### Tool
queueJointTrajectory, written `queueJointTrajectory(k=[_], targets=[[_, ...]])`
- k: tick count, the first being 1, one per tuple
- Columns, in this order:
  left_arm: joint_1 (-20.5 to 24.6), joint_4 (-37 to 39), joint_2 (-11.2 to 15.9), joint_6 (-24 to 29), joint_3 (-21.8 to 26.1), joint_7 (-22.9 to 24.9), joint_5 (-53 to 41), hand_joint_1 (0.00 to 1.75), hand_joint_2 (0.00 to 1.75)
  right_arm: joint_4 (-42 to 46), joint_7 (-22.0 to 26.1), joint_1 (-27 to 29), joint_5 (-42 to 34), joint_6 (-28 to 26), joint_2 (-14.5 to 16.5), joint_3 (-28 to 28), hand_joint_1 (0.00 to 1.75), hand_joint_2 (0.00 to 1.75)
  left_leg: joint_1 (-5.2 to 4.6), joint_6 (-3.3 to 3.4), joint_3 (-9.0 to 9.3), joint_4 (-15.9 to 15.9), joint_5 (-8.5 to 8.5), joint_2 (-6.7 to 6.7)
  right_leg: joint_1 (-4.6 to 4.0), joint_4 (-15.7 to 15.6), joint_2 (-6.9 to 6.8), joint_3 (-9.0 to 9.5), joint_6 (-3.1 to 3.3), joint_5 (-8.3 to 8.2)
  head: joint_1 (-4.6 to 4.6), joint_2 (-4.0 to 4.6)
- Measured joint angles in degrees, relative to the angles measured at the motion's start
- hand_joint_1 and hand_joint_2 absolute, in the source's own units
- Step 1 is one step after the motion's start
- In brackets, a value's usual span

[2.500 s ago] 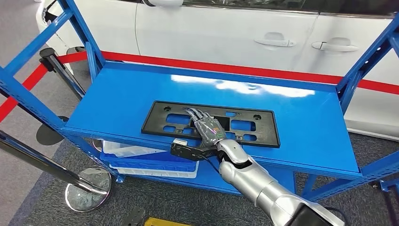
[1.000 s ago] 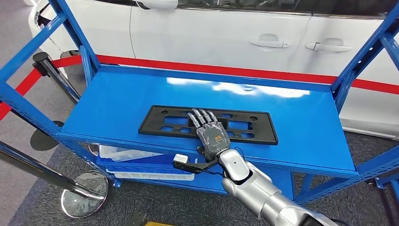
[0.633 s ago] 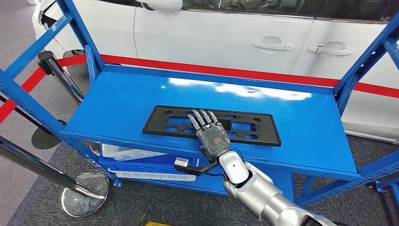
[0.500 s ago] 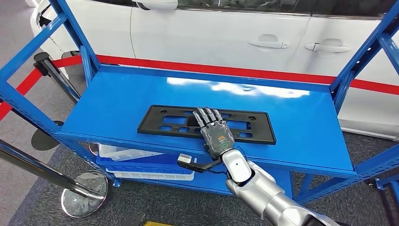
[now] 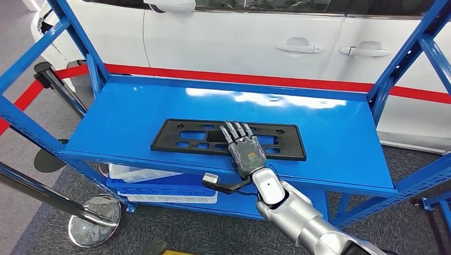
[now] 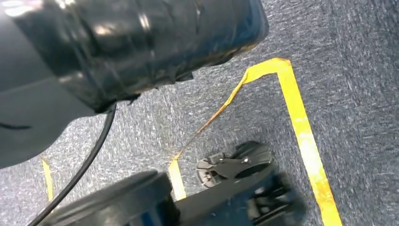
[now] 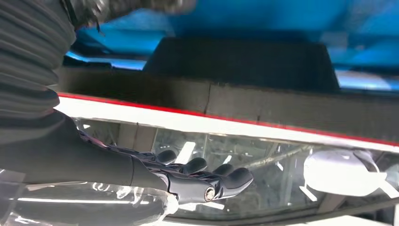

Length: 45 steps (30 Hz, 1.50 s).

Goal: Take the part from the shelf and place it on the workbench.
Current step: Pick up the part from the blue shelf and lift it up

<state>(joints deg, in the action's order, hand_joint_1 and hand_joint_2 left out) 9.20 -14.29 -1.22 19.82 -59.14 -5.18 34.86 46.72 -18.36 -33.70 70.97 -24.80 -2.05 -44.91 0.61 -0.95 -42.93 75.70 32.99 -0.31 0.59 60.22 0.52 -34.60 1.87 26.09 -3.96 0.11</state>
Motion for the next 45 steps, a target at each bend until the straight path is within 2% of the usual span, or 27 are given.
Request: queueJointTrajectory(k=[2,3,5,6,7,9,10,11,13,15,18,20,23,25,26,27,28,30,33,35,37,39,40,41,42,43,45], targets=[[-0.04,0.0,0.0,0.0,0.0,0.02,0.0,0.0,0.0,-0.04,0.0,0.06,-0.04,0.12,-0.01,0.02,1.75,1.75,0.01,0.04,0.82,-1.65,-1.43,0.0,0.0,0.03,0.03,0.0,0.0,0.0,-0.02,0.0],[0.04,0.0,0.0,0.03,0.0,0.02,0.0,0.0,0.0,-0.1,0.02,0.11,-0.44,0.67,-0.04,0.14,1.75,1.75,-0.13,0.33,2.87,-5.87,-3.15,-0.02,-0.04,0.02,0.08,-0.06,-0.2,-0.04,-0.01,0.0],[0.15,0.0,0.01,0.15,0.0,-0.05,-0.06,0.0,0.0,-0.34,0.71,0.27,-2.57,2.2,-0.16,0.49,1.75,1.75,-0.3,1.71,6.75,-14.15,-6.39,-0.01,-0.11,1.48,0.0,-0.88,-1.26,1.09,0.1,0.0],[0.23,0.0,0.02,0.22,0.0,-0.09,-0.13,0.0,0.0,-0.44,1.18,0.33,-3.85,2.96,-0.21,0.67,1.75,1.75,-0.41,2.49,8.4,-17.71,-7.62,0.0,-0.14,3.61,-0.06,-1.87,-1.79,2.44,0.2,0.0],[0.22,0.0,0.02,0.26,0.0,-0.11,-0.25,0.0,0.0,-0.51,1.71,0.4,-4.85,3.25,-0.24,0.75,1.75,1.75,-0.41,3.02,8.48,-18.02,-7.83,0.04,-0.12,6.85,-0.15,-3.3,-2.13,4.27,0.27,0.0],[0.23,0.0,0.02,0.27,0.0,-0.08,-0.61,0.0,0.0,-0.45,2.22,0.42,-5.7,3.36,-0.24,0.79,1.75,1.75,-0.53,3.28,8.44,-17.94,-7.78,0.06,-0.11,13.56,-0.17,-6.34,-2.13,7.0,0.33,0.0],[0.22,0.0,0.02,0.31,-0.01,0.1,-1.06,0.0,0.0,-0.37,2.38,0.43,-5.95,3.42,-0.24,0.79,1.75,1.75,-0.55,3.29,8.44,-17.86,-7.73,0.06,-0.08,15.01,-0.18,-7.06,-2.13,7.02,0.34,0.0],[0.21,0.0,0.02,0.41,-0.1,0.5,-1.77,0.0,0.0,-0.23,2.48,0.41,-6.09,3.44,-0.25,0.8,1.75,1.75,-0.55,3.27,8.45,-17.72,-7.64,0.04,-0.04,14.37,-0.19,-6.81,-2.11,5.99,0.34,0.0],[0.22,0.0,0.02,0.9,-0.6,1.72,-3.75,0.0,0.0,0.1,2.64,0.35,-6.06,3.43,-0.27,0.8,1.75,1.75,-0.5,3.02,8.43,-17.2,-7.28,-0.02,0.05,7.92,-0.23,-3.88,-2.0,2.38,0.36,0.0],[0.3,0.0,0.03,1.8,-1.41,2.82,-5.72,0.0,0.0,0.42,2.86,0.32,-5.7,3.27,-0.28,0.8,1.75,1.75,-0.67,2.46,8.06,-16.37,-6.86,-0.08,0.02,2.17,-0.23,-1.23,-1.76,0.53,0.31,0.0],[0.39,0.0,0.06,3.18,-2.77,3.5,-7.68,0.0,0.0,0.84,3.08,0.35,-5.23,3.08,-0.28,0.8,1.75,1.75,-0.78,1.68,7.69,-16.14,-6.83,-0.1,-0.17,0.93,-0.11,-0.8,-1.07,0.39,0.25,0.0],[0.46,0.0,0.1,3.55,-3.51,3.61,-8.18,0.0,0.0,1.0,3.08,0.3,-5.17,3.06,-0.29,0.8,1.75,1.75,-0.67,1.15,7.2,-14.91,-5.89,-0.05,-0.03,0.67,-0.15,-0.66,-0.51,0.2,0.13,0.0],[0.54,0.0,0.11,3.7,-4.26,3.65,-8.33,0.0,0.0,1.14,3.08,0.33,-5.15,3.08,-0.31,0.8,1.75,1.75,-0.44,0.3,3.07,-5.82,-1.23,0.02,-0.01,0.54,-0.27,-0.56,-0.03,0.12,-0.17,0.0],[0.48,0.0,0.11,3.75,-4.63,3.68,-8.35,0.0,0.87,1.14,3.08,0.43,-5.14,3.08,-0.31,0.8,1.75,1.75,-0.37,0.17,0.36,-0.37,0.26,0.02,-0.14,0.55,-0.27,-0.55,0.02,0.13,-0.16,0.0],[0.47,0.0,0.11,3.91,-4.8,3.81,-8.45,0.0,1.31,1.14,3.08,0.45,-5.14,3.08,-0.31,0.8,1.75,1.75,-0.38,0.28,0.33,-0.51,-0.52,0.01,-0.19,0.55,-0.25,-0.51,0.03,0.14,-0.16,0.0],[0.5,0.0,0.13,4.3,-4.99,4.16,-8.77,0.0,1.75,1.14,3.06,0.46,-5.13,3.07,-0.31,0.8,1.75,1.75,-0.42,0.5,1.43,-2.92,-2.24,0.01,-0.22,0.55,-0.21,-0.44,0.03,0.14,-0.16,0.0],[0.55,0.0,0.16,5.02,-5.2,4.78,-9.36,0.0,1.75,1.16,2.98,0.46,-5.05,3.05,-0.31,0.8,1.75,1.75,-0.48,0.82,3.37,-7.0,-4.37,0.01,-0.24,0.54,-0.18,-0.36,0.02,0.15,-0.16,0.0],[0.78,0.0,0.24,7.49,-5.74,6.65,-11.08,0.0,1.75,1.25,2.46,0.46,-4.57,2.91,-0.34,0.8,1.75,1.75,-0.77,1.48,6.87,-14.24,-6.84,-0.02,-0.32,0.45,-0.13,-0.4,-0.16,0.11,-0.14,0.0],[0.93,0.0,0.34,11.99,-6.62,8.42,-12.69,0.0,1.75,1.48,1.08,0.67,-3.3,1.96,-0.45,0.81,1.75,1.75,-1.19,2.09,7.81,-16.82,-7.22,-0.08,-0.31,0.0,-0.11,-0.55,-0.87,-0.19,-0.12,0.0],[0.89,0.0,0.38,14.05,-6.93,7.89,-12.97,0.0,1.75,1.77,0.55,0.91,-2.64,0.36,-0.66,0.87,1.75,1.75,-0.87,2.63,8.16,-17.68,-7.7,0.03,-0.38,0.49,-0.15,-0.81,-1.4,0.36,-0.08,0.0],[0.95,0.01,0.46,15.27,-7.04,6.78,-13.11,0.0,1.75,2.21,0.43,1.08,-2.16,-1.99,-1.0,1.01,1.75,1.75,-0.6,3.19,8.5,-18.39,-8.09,0.16,-0.44,4.84,-0.19,-2.78,-1.7,3.04,0.08,0.0],[0.98,0.02,0.55,15.99,-7.07,5.97,-13.15,0.0,1.75,2.79,0.74,1.43,-1.85,-4.56,-1.38,1.2,1.75,1.75,-0.68,3.48,8.47,-18.36,-8.03,0.17,-0.38,12.04,-0.19,-6.15,-1.86,6.29,0.21,0.0],[0.93,0.02,0.56,16.26,-7.08,5.73,-13.16,0.0,1.75,3.23,1.14,1.76,-1.79,-5.92,-1.59,1.4,1.75,1.75,-0.69,3.52,8.46,-18.26,-7.95,0.16,-0.31,14.5,-0.2,-7.34,-1.98,6.85,0.22,0.0],[0.86,0.02,0.56,16.45,-7.09,5.58,-13.15,0.0,1.75,3.83,1.72,2.09,-1.94,-7.37,-1.8,1.67,1.75,1.75,-0.66,3.5,8.46,-18.09,-7.83,0.12,-0.21,14.97,-0.21,-7.65,-2.11,6.32,0.26,0.0],[0.76,0.02,0.54,16.58,-7.11,5.49,-13.15,0.0,1.75,4.63,2.47,2.37,-2.26,-8.88,-1.99,2.01,1.75,1.75,-0.61,3.42,8.45,-17.84,-7.65,0.09,-0.08,13.45,-0.22,-7.0,-2.23,4.88,0.3,0.0],[0.68,0.02,0.51,16.66,-7.13,5.48,-13.16,0.0,1.75,5.67,3.33,2.53,-2.77,-10.37,-2.12,2.44,1.75,1.75,-0.53,3.22,8.45,-17.42,-7.36,0.06,0.1,9.96,-0.25,-5.36,-2.32,2.82,0.32,0.0],[0.63,0.02,0.5,16.69,-7.16,5.66,-13.26,0.0,1.75,8.28,5.43,2.67,-3.92,-12.94,-2.17,3.48,1.75,1.75,-0.59,2.61,8.15,-16.36,-6.67,0.03,0.22,3.65,-0.23,-2.26,-2.23,0.61,0.35,-0.01]])
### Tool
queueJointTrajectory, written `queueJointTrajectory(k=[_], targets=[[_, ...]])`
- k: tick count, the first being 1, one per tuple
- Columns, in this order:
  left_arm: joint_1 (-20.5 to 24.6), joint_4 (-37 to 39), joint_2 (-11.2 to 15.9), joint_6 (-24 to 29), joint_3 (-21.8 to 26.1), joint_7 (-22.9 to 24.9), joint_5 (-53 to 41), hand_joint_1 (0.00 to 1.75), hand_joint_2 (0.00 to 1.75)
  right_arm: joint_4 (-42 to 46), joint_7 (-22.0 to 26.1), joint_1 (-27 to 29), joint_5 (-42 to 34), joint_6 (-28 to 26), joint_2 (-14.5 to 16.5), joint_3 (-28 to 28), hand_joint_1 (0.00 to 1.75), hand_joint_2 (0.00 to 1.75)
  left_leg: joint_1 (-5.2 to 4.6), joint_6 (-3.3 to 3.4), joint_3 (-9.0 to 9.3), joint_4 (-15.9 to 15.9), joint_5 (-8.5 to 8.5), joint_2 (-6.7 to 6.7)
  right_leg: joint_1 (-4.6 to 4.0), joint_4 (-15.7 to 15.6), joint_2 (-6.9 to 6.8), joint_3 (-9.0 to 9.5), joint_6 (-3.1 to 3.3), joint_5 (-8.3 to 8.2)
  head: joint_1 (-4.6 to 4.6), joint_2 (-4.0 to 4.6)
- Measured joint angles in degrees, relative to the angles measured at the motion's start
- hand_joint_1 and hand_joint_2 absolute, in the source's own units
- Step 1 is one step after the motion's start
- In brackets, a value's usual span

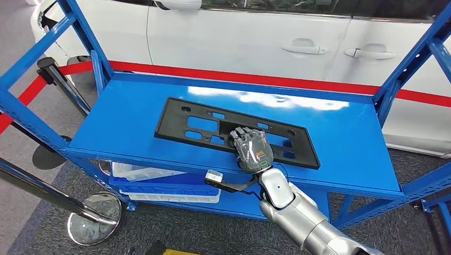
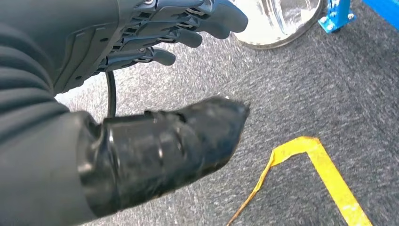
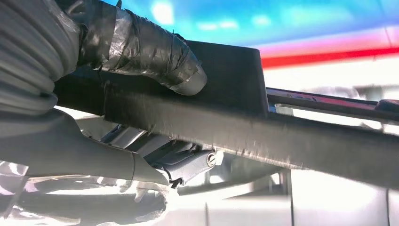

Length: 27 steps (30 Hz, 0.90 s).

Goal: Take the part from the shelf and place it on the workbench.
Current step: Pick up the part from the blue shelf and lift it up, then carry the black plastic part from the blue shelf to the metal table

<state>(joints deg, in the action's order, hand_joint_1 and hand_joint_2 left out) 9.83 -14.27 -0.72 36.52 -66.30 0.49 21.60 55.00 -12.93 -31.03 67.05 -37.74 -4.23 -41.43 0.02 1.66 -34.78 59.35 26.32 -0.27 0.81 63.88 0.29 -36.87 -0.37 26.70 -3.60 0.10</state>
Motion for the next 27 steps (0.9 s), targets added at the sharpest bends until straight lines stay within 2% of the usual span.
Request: queueJointTrajectory(k=[1,4,6,7,9,10,11,12,14,16,18,20,21,22,24,25,26,27], targets=[[0.02,0.0,0.01,-0.04,-0.02,0.1,-0.04,0.0,1.75,1.65,1.36,0.23,-0.58,-0.86,0.04,0.67,1.75,1.75,-0.07,-0.3,-0.18,0.44,0.24,-0.01,-0.04,-1.74,0.02,0.87,0.18,-0.29,-0.03,0.0],[-0.18,0.0,0.01,-0.79,-0.08,-0.77,0.21,0.0,1.75,7.41,6.81,1.81,-4.01,-1.6,0.5,3.53,1.75,1.75,-0.1,-0.86,-0.5,0.74,0.43,-0.03,-0.25,-2.25,0.07,1.05,1.15,-0.1,-0.11,0.01],[-0.37,0.0,-0.01,-1.38,-0.08,-2.14,0.26,0.0,1.75,11.36,10.23,2.59,-8.68,-1.63,1.16,5.46,1.75,1.75,0.03,-1.38,-1.29,2.6,1.75,-0.01,-0.07,-2.39,0.04,1.15,1.76,-0.19,-0.32,0.01],[-0.39,0.0,-0.03,-1.63,-0.08,-2.71,0.17,0.0,1.75,13.29,11.48,2.8,-11.37,-1.67,1.49,6.14,1.75,1.75,0.12,-1.7,-2.41,5.09,3.17,0.01,0.01,-2.44,0.0,1.2,1.99,-0.19,-0.44,0.01],[-0.43,0.0,-0.1,-2.24,-0.08,-3.44,-0.02,0.0,1.75,17.29,13.5,3.39,-16.63,-1.75,1.91,7.1,1.75,1.75,0.31,-2.15,-5.79,12.38,6.38,0.02,-0.11,-2.43,-0.07,1.24,2.3,-0.16,-0.67,0.01],[-0.49,0.0,-0.12,-2.62,-0.08,-3.66,-0.05,0.0,1.75,19.27,14.34,3.88,-18.89,-1.79,2.04,7.4,1.75,1.75,0.37,-2.21,-7.21,15.28,7.3,0.02,-0.21,-2.41,-0.11,1.27,2.38,-0.17,-0.65,0.01],[-0.58,0.0,-0.14,-3.05,-0.08,-3.84,-0.03,0.0,1.75,21.19,15.15,4.45,-20.86,-1.8,2.1,7.6,1.75,1.75,0.4,-2.15,-7.79,16.41,7.25,0.02,-0.3,-2.4,-0.09,1.29,2.44,-0.2,-0.68,0.01],[-0.64,0.0,-0.14,-3.54,-0.08,-4.05,0.0,0.0,1.75,23.02,15.99,5.01,-22.49,-1.8,2.15,7.73,1.75,1.75,0.38,-1.94,-7.23,15.18,6.14,0.01,-0.36,-2.38,-0.02,1.33,2.48,-0.23,-0.66,0.01],[-0.66,0.0,-0.09,-4.5,-0.08,-4.61,0.04,0.0,1.75,26.9,17.93,5.94,-24.64,-1.8,2.18,8.11,1.75,1.75,0.14,-1.21,-3.8,7.97,2.53,-0.01,-0.39,-2.4,0.18,1.37,2.47,-0.24,-0.66,0.01],[-0.6,0.0,0.02,-5.09,-0.08,-5.05,0.02,0.0,1.75,30.59,19.36,6.46,-25.27,-1.79,2.21,8.47,1.75,1.75,-0.31,-0.64,-0.75,1.8,0.42,-0.08,-0.38,-2.46,0.31,1.23,2.24,-0.37,-0.65,0.01],[-0.62,0.0,0.09,-5.28,-0.08,-5.2,0.02,0.0,1.75,33.39,19.7,6.94,-25.28,-1.77,2.25,8.57,1.75,1.75,-0.68,-0.36,-0.02,0.33,0.13,-0.14,-0.28,-2.69,0.36,1.11,1.72,-0.68,-0.64,0.01],[-0.64,0.0,0.09,-5.34,-0.08,-5.23,0.01,0.0,1.75,35.54,19.71,7.5,-25.31,-1.77,2.26,8.71,1.75,1.75,-0.56,0.05,0.08,-0.63,-0.62,-0.03,-0.22,-2.76,0.36,1.05,1.13,-0.52,-0.58,0.01],[-0.62,0.0,0.08,-5.36,-0.08,-5.26,0.01,0.0,1.75,36.47,19.71,7.68,-25.33,-1.77,2.25,8.82,1.75,1.75,-0.4,0.33,0.1,-1.2,-1.11,0.08,-0.26,-1.94,0.34,0.78,0.91,0.55,-0.51,0.01],[-0.58,0.0,0.07,-5.39,-0.08,-5.28,0.0,0.0,1.75,37.27,19.71,7.8,-25.37,-1.76,2.24,8.94,1.75,1.75,-0.23,0.58,0.02,-1.73,-1.6,0.21,-0.3,0.01,0.31,0.15,0.75,2.41,-0.42,0.01],[-0.55,0.01,0.09,-5.43,-0.08,-5.32,0.01,0.0,1.75,38.55,19.7,8.09,-25.43,-1.75,2.22,9.15,1.75,1.75,-0.16,0.92,-0.56,-1.92,-2.21,0.38,-0.25,6.55,0.24,-1.81,0.49,7.19,-0.28,0.01],[-0.55,0.02,0.11,-5.45,-0.08,-5.33,0.01,0.0,1.75,39.0,19.7,8.3,-25.45,-1.75,2.2,9.24,1.75,1.75,-0.15,0.93,-0.98,-1.85,-2.48,0.43,-0.18,9.62,0.23,-2.58,0.31,8.79,-0.25,0.01],[-0.57,0.02,0.11,-5.46,-0.08,-5.33,0.01,0.0,1.75,39.4,19.7,8.49,-25.5,-1.75,2.19,9.31,1.75,1.75,-0.1,0.86,-1.47,-1.74,-2.78,0.46,-0.09,11.18,0.22,-2.63,0.11,9.31,-0.24,0.01],[-0.58,0.02,0.08,-5.49,-0.08,-5.34,0.0,0.0,1.75,39.75,19.69,8.62,-25.56,-1.74,2.17,9.39,1.75,1.75,-0.01,0.73,-1.99,-1.59,-3.09,0.46,0.04,10.79,0.2,-1.74,-0.11,8.76,-0.24,0.01]])
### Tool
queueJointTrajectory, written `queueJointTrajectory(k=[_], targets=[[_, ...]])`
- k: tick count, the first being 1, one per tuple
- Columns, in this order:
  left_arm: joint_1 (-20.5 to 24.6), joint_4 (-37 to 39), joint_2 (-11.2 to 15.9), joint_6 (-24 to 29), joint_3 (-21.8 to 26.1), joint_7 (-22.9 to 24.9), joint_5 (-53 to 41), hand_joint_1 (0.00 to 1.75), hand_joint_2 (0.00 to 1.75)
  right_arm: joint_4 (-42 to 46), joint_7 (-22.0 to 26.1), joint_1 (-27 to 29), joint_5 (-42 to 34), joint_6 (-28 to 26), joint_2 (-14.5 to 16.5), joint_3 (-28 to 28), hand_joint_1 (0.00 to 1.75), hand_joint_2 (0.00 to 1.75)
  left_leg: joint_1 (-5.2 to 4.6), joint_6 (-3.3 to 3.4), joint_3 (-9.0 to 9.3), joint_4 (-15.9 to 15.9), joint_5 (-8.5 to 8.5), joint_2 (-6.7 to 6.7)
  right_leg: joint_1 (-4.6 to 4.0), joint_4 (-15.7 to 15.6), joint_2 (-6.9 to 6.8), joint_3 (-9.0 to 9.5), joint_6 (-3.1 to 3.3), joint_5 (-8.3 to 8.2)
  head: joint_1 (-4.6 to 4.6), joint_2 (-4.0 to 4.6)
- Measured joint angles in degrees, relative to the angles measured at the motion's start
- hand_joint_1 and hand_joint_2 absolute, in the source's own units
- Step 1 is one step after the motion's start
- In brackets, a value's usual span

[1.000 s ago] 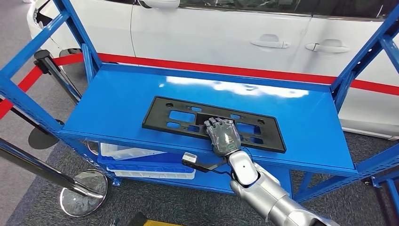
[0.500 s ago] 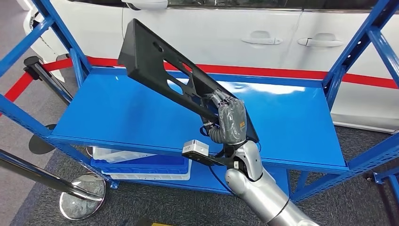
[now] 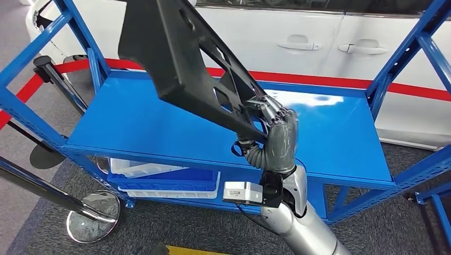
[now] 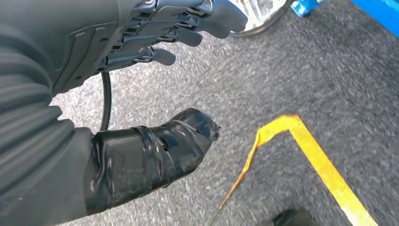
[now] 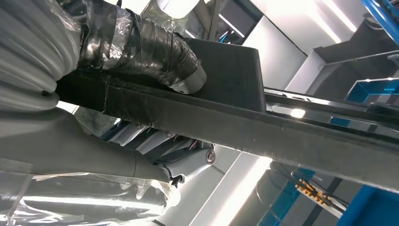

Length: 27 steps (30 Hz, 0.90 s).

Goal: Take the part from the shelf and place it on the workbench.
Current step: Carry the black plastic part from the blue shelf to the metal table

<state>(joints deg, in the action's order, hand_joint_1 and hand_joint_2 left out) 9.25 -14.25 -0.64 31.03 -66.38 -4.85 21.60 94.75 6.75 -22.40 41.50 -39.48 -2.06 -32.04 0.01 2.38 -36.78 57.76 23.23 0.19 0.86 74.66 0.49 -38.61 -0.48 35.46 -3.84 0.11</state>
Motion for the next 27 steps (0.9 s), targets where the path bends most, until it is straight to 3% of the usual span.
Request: queueJointTrajectory(k=[3,5,8,9,11,13,14,15,16,18,20,21,23,24,25,27], targets=[[-0.02,0.0,-0.13,-0.03,0.0,-0.02,-0.01,0.0,1.75,1.03,-0.02,0.09,-0.17,0.01,-0.02,0.14,1.75,1.75,0.34,-0.8,-1.78,1.2,-0.7,-0.08,0.37,-9.74,0.03,6.53,-0.49,-3.75,0.06,0.0],[-0.03,0.01,-0.12,-0.02,0.0,-0.03,-0.01,0.0,1.75,1.66,-0.03,0.23,-0.21,0.02,-0.07,0.21,1.75,1.75,0.28,-1.5,-2.54,1.99,-1.19,-0.23,0.31,-13.43,0.29,8.47,-0.1,-4.51,0.11,0.0],[-0.11,0.04,-0.08,-0.02,0.0,-0.04,-0.01,0.0,1.75,2.25,0.01,0.32,-0.3,0.04,-0.15,0.26,1.75,1.75,0.33,-2.49,-3.11,2.06,-1.96,-0.43,0.13,-13.45,0.38,7.41,1.26,-5.45,0.14,0.0],[-0.14,0.05,-0.06,-0.02,0.0,-0.04,-0.01,0.0,1.75,2.44,0.18,0.3,-0.43,0.04,-0.15,0.26,1.75,1.75,0.43,-2.79,-3.59,2.7,-1.05,-0.43,0.15,-13.48,0.29,6.91,1.75,-5.99,0.1,0.0],[-0.14,0.07,-0.04,-0.06,0.0,-0.08,-0.15,0.0,1.75,3.06,0.84,0.23,-1.22,0.05,-0.15,0.26,1.75,1.75,0.58,-3.3,-5.25,7.24,3.69,-0.39,0.18,-13.55,0.13,5.6,2.46,-7.19,-0.01,0.0],[-0.11,0.07,-0.08,-0.17,0.0,-0.24,-0.41,0.0,1.75,4.13,1.38,0.24,-2.86,0.05,-0.16,0.26,1.75,1.75,0.62,-3.56,-6.83,14.52,8.64,-0.38,-0.09,-13.54,0.01,4.09,2.76,-8.35,-0.08,0.0],[-0.1,0.07,-0.09,-0.25,0.0,-0.34,-0.55,0.0,1.75,4.85,1.43,0.23,-3.83,0.05,-0.18,0.26,1.75,1.75,0.62,-3.5,-6.94,17.19,9.49,-0.38,-0.29,-13.53,-0.05,3.33,2.84,-8.91,-0.07,0.0],[-0.09,0.07,-0.1,-0.32,0.0,-0.44,-0.68,0.0,1.75,5.64,1.39,0.22,-4.75,0.05,-0.21,0.26,1.75,1.75,0.57,-3.28,-6.28,18.27,9.16,-0.39,-0.5,-13.52,-0.1,2.59,2.9,-9.48,-0.07,0.0],[-0.07,0.07,-0.1,-0.41,0.0,-0.51,-0.81,0.0,1.75,6.48,1.31,0.21,-5.5,0.05,-0.24,0.26,1.75,1.75,0.45,-2.89,-4.68,17.41,8.02,-0.41,-0.69,-13.52,-0.11,1.87,2.94,-10.03,-0.07,0.0],[0.02,0.07,-0.02,-0.52,0.0,-0.61,-1.01,0.0,1.75,8.32,1.17,0.15,-6.88,0.07,-0.32,0.26,1.75,1.75,-0.2,-1.61,1.17,10.37,6.44,-0.42,-0.95,-13.52,-0.09,0.69,2.91,-11.08,-0.07,0.0],[0.17,0.07,0.1,-0.61,0.0,-0.74,-1.07,0.0,1.75,10.02,1.16,0.07,-8.29,0.09,-0.43,0.26,1.75,1.75,-0.95,-0.66,6.32,2.75,6.95,-0.41,-0.83,-13.68,-0.17,0.14,2.55,-12.07,0.02,0.0],[0.22,0.07,0.16,-0.64,0.0,-0.84,-1.08,0.0,1.75,10.69,1.29,0.06,-8.94,0.1,-0.48,0.25,1.75,1.75,-1.27,-0.37,7.41,0.72,7.28,-0.41,-0.63,-13.92,-0.25,0.09,2.24,-12.57,-0.06,0.0],[0.19,0.07,0.14,-0.69,-0.01,-1.08,-1.09,0.0,1.75,11.66,1.71,0.09,-9.81,0.1,-0.67,0.23,1.75,1.75,-1.46,-0.01,7.43,-0.76,5.9,-0.36,-0.32,-14.52,-0.31,0.0,1.61,-13.52,-0.15,0.0],[0.17,0.07,0.12,-0.71,-0.01,-1.22,-1.07,0.0,1.75,12.07,1.95,0.12,-10.22,0.13,-0.79,0.22,1.75,1.75,-1.36,0.26,7.37,-1.69,4.99,-0.21,-0.34,-14.39,-0.27,-0.28,1.35,-13.07,-0.2,0.0],[0.16,0.07,0.11,-0.75,-0.01,-1.33,-1.03,0.0,1.75,12.43,2.1,0.14,-10.65,0.17,-0.95,0.22,1.75,1.75,-1.19,0.58,7.14,-2.5,3.98,-0.04,-0.42,-13.5,-0.22,-0.73,1.14,-11.58,-0.08,0.0],[0.13,0.08,0.12,-0.9,-0.01,-1.5,-0.85,0.0,1.75,12.89,2.27,0.16,-11.72,0.24,-1.34,0.22,1.75,1.75,-0.99,0.92,6.03,-3.15,2.35,0.19,-0.4,-8.66,-0.19,-1.99,0.73,-6.21,0.1,0.0]])
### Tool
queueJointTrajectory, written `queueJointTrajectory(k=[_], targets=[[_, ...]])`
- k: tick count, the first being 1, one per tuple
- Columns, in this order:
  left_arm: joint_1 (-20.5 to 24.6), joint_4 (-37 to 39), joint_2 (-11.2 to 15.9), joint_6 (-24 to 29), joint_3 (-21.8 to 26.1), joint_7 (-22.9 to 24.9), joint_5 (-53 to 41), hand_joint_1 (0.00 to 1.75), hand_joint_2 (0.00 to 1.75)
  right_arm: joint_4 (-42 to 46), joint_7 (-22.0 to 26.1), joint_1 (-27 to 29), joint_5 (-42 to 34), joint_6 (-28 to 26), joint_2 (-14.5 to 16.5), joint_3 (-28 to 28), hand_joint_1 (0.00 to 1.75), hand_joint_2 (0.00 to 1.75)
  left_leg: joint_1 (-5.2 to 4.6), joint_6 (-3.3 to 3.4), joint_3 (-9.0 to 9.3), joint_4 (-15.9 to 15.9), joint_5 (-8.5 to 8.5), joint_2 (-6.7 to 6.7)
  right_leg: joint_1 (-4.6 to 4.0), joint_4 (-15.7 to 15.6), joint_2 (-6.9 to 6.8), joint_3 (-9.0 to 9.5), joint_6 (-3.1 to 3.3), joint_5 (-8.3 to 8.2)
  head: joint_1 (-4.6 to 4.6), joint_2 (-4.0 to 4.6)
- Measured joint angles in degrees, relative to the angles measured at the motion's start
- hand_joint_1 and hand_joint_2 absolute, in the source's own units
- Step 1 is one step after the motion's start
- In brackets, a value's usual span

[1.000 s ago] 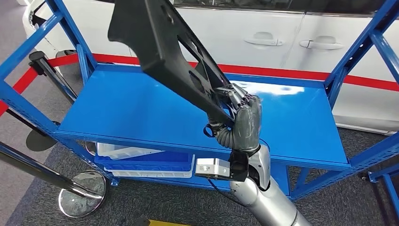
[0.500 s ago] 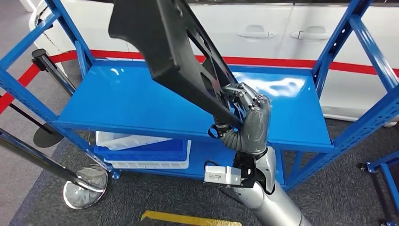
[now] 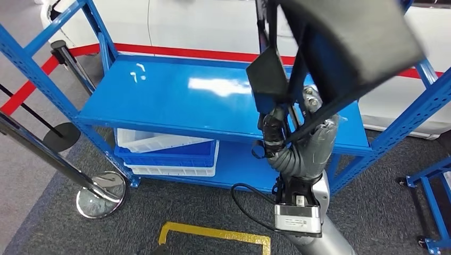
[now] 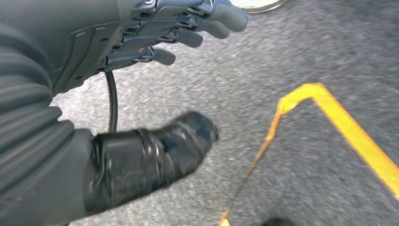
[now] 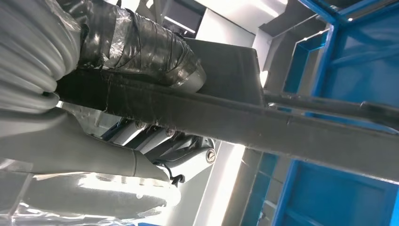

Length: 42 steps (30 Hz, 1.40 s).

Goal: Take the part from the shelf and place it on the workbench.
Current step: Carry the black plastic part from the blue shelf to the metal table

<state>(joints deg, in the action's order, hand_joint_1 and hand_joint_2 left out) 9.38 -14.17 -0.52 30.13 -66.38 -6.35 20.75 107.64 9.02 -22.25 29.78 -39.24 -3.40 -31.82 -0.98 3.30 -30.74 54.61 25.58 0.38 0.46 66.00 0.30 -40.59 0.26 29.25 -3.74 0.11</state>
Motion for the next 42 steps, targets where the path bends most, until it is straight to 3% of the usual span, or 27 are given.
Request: queueJointTrajectory(k=[1,2,3,5,7,9,12,14,16,17,19,20,21,23,24,25,27,29,31,32,33,34,36,37,39,40,42], targets=[[-0.02,0.01,0.01,-0.1,0.01,-0.03,0.13,0.0,1.75,0.08,0.02,0.02,-0.48,0.01,-0.21,0.0,1.75,1.75,0.04,0.08,-0.81,0.18,-0.54,0.02,0.12,3.31,-0.01,-0.54,-0.22,2.32,0.07,0.0],[-0.07,0.01,-0.01,-0.21,0.01,-0.05,0.25,0.0,1.75,0.11,0.03,0.08,-0.9,-0.01,-0.4,0.0,1.75,1.75,0.11,-0.08,-1.76,0.49,-1.04,0.03,0.27,6.22,-0.03,-0.76,-0.47,3.37,0.08,0.0],[-0.14,0.01,-0.05,-0.35,0.01,-0.07,0.34,0.0,1.75,0.11,0.04,0.14,-1.2,-0.03,-0.58,0.0,1.75,1.75,0.22,-0.25,-2.81,0.94,-1.5,0.04,0.43,7.85,-0.05,-0.4,-0.75,3.02,0.07,0.0],[-0.29,0.01,-0.15,-0.58,0.01,-0.07,0.44,0.0,1.75,0.12,0.18,0.23,-1.77,-0.05,-0.88,-0.01,1.75,1.75,0.66,-0.84,-5.21,2.28,-2.27,0.06,0.79,6.14,-0.08,2.65,-1.39,0.02,0.07,0.0],[-0.36,0.02,-0.15,-0.7,0.01,-0.07,0.49,0.0,1.75,0.27,0.43,0.26,-2.23,-0.05,-1.13,-0.02,1.75,1.75,0.95,-1.52,-7.49,4.22,-2.71,0.02,0.95,-0.11,-0.05,7.31,-1.83,0.03,0.2,-0.01],[-0.45,0.03,-0.09,-0.76,0.01,-0.07,0.51,0.0,1.75,0.6,0.57,0.37,-2.48,-0.01,-1.34,-0.02,1.75,1.75,0.87,-2.14,-8.67,5.72,-3.1,-0.16,0.82,-3.55,0.15,9.42,-1.17,1.69,0.35,-0.01],[-0.62,0.05,-0.02,-0.93,0.01,-0.04,0.61,0.0,1.75,1.02,0.59,0.48,-2.71,0.05,-1.54,-0.02,1.75,1.75,0.95,-2.98,-9.72,6.46,-3.29,-0.43,0.68,-3.3,0.21,8.16,0.72,0.76,0.5,0.0],[-0.69,0.07,0.01,-1.1,0.01,-0.01,0.74,0.0,1.75,1.25,0.5,0.51,-2.88,0.04,-1.65,-0.02,1.75,1.75,1.17,-3.53,-11.25,9.34,0.5,-0.44,0.73,-3.38,0.09,6.64,1.55,-0.62,0.38,0.0],[-0.72,0.07,-0.02,-1.21,0.01,0.01,0.8,0.0,1.75,1.54,0.39,0.51,-2.98,0.02,-1.71,-0.02,1.75,1.75,1.24,-3.88,-12.65,15.46,6.24,-0.4,0.51,-3.44,0.07,5.04,1.96,-2.04,0.24,0.0],[-0.7,0.07,-0.04,-1.25,0.01,0.01,0.82,0.0,1.75,1.65,0.36,0.52,-3.03,0.02,-1.75,-0.02,1.75,1.75,1.24,-3.89,-12.88,18.5,7.76,-0.39,0.31,-3.44,0.05,4.15,2.09,-2.75,0.24,0.0],[-0.67,0.07,-0.05,-1.3,0.0,0.01,0.88,0.0,1.75,1.78,0.25,0.55,-3.13,0.01,-1.88,-0.02,1.75,1.75,1.17,-3.49,-11.6,21.13,7.05,-0.42,-0.16,-3.44,0.02,2.36,2.26,-4.1,0.26,0.0],[-0.64,0.07,-0.05,-1.32,-0.01,0.01,0.92,0.0,1.75,1.86,0.16,0.56,-3.15,0.01,-1.97,-0.02,1.75,1.75,1.01,-2.98,-9.61,19.77,5.53,-0.44,-0.39,-3.44,0.04,1.41,2.31,-4.83,0.26,0.0],[-0.6,0.07,-0.03,-1.32,-0.01,0.0,0.97,0.0,1.75,1.98,0.08,0.57,-3.14,0.01,-2.05,-0.02,1.75,1.75,0.69,-2.29,-6.75,16.78,4.58,-0.46,-0.52,-3.45,0.08,0.64,2.34,-5.54,0.28,-0.01],[-0.4,0.07,0.07,-1.29,0.0,-0.05,1.03,0.0,1.75,2.28,-0.09,0.69,-3.02,0.01,-2.24,-0.02,1.75,1.75,-0.06,-1.02,-0.47,8.61,5.31,-0.37,-0.53,-3.83,0.01,-0.23,2.09,-6.92,0.29,-0.01],[-0.29,0.07,0.11,-1.26,0.01,-0.08,1.08,0.0,1.75,2.39,-0.17,0.75,-2.92,0.01,-2.31,-0.02,1.75,1.75,-0.44,-0.59,1.39,5.68,5.91,-0.35,-0.3,-4.22,-0.11,-0.18,1.81,-7.55,0.27,-0.01],[-0.22,0.07,0.16,-1.24,0.01,-0.09,1.15,0.0,1.75,2.45,-0.23,0.81,-2.8,0.01,-2.36,-0.02,1.75,1.75,-0.73,-0.32,2.21,3.91,6.1,-0.33,-0.04,-4.75,-0.25,-0.05,1.45,-8.21,0.16,-0.01],[-0.22,0.07,0.17,-1.21,0.01,-0.09,1.38,0.0,1.75,2.46,-0.37,0.92,-2.52,0.01,-2.51,-0.02,1.75,1.75,-0.99,0.19,2.09,2.13,3.98,-0.22,0.36,-5.73,-0.36,0.04,0.89,-9.06,0.0,0.0],[-0.29,0.07,0.17,-1.21,0.01,-0.07,1.53,0.0,1.75,2.47,-0.46,1.05,-2.3,0.0,-2.78,-0.02,1.75,1.75,-0.76,0.56,1.5,0.48,1.68,0.08,0.29,-4.37,-0.3,-0.59,0.52,-5.99,0.11,0.0],[-0.32,0.08,0.21,-1.2,0.02,-0.05,1.57,0.0,1.75,2.48,-0.49,1.12,-2.22,-0.01,-3.07,-0.02,1.75,1.75,-0.54,0.64,-0.01,0.15,0.03,0.24,0.39,1.26,-0.29,-1.63,0.04,0.13,0.24,0.0],[-0.33,0.09,0.23,-1.2,0.03,-0.05,1.59,0.0,1.75,2.48,-0.51,1.16,-2.21,-0.01,-3.19,-0.02,1.75,1.75,-0.46,0.54,-1.02,0.31,-0.68,0.25,0.54,4.81,-0.3,-1.99,-0.28,2.08,0.27,0.0],[-0.35,0.09,0.22,-1.2,0.03,-0.05,1.59,0.0,1.75,2.48,-0.51,1.23,-2.21,-0.01,-3.28,-0.02,1.75,1.75,-0.33,0.33,-2.13,0.58,-1.33,0.27,0.72,7.59,-0.3,-1.92,-0.65,2.42,0.26,0.0],[-0.37,0.09,0.19,-1.21,0.03,-0.05,1.59,0.0,1.75,2.48,-0.51,1.29,-2.21,-0.01,-3.37,-0.02,1.75,1.75,-0.14,0.05,-3.34,1.0,-1.93,0.29,0.89,9.01,-0.31,-1.24,-1.03,1.48,0.26,0.0],[-0.42,0.09,0.09,-1.22,0.03,-0.05,1.59,0.0,1.75,2.48,-0.52,1.36,-2.21,-0.01,-3.5,-0.02,1.75,1.75,0.48,-0.77,-6.04,2.53,-2.86,0.31,1.33,6.27,-0.34,2.76,-1.91,-1.23,0.27,0.0],[-0.43,0.09,0.11,-1.21,0.03,-0.05,1.59,0.0,1.75,2.48,-0.52,1.36,-2.2,-0.02,-3.55,-0.02,1.75,1.75,0.68,-1.18,-7.4,3.59,-3.12,0.29,1.4,2.83,-0.34,5.55,-2.36,-1.0,0.4,0.0],[-0.52,0.09,0.14,-1.18,0.03,-0.05,1.59,0.0,1.75,2.56,-0.52,1.41,-2.17,-0.02,-3.64,-0.02,1.75,1.75,0.82,-1.85,-9.23,5.56,-3.51,0.19,1.26,-2.34,-0.21,9.1,-2.05,1.17,0.61,-0.01],[-0.58,0.09,0.16,-1.18,0.03,-0.05,1.59,0.0,1.75,2.6,-0.52,1.44,-2.16,-0.02,-3.67,-0.02,1.75,1.75,0.83,-2.11,-9.68,6.06,-3.8,0.12,1.0,-3.33,-0.11,9.55,-1.56,1.99,0.72,-0.01],[-0.72,0.1,0.18,-1.21,0.03,-0.05,1.61,0.0,1.75,2.62,-0.57,1.46,-2.15,-0.01,-3.74,-0.02,1.75,1.75,1.01,-2.64,-10.09,6.37,-4.3,0.04,0.93,-3.29,-0.13,8.68,-0.3,1.59,0.8,-0.01]])
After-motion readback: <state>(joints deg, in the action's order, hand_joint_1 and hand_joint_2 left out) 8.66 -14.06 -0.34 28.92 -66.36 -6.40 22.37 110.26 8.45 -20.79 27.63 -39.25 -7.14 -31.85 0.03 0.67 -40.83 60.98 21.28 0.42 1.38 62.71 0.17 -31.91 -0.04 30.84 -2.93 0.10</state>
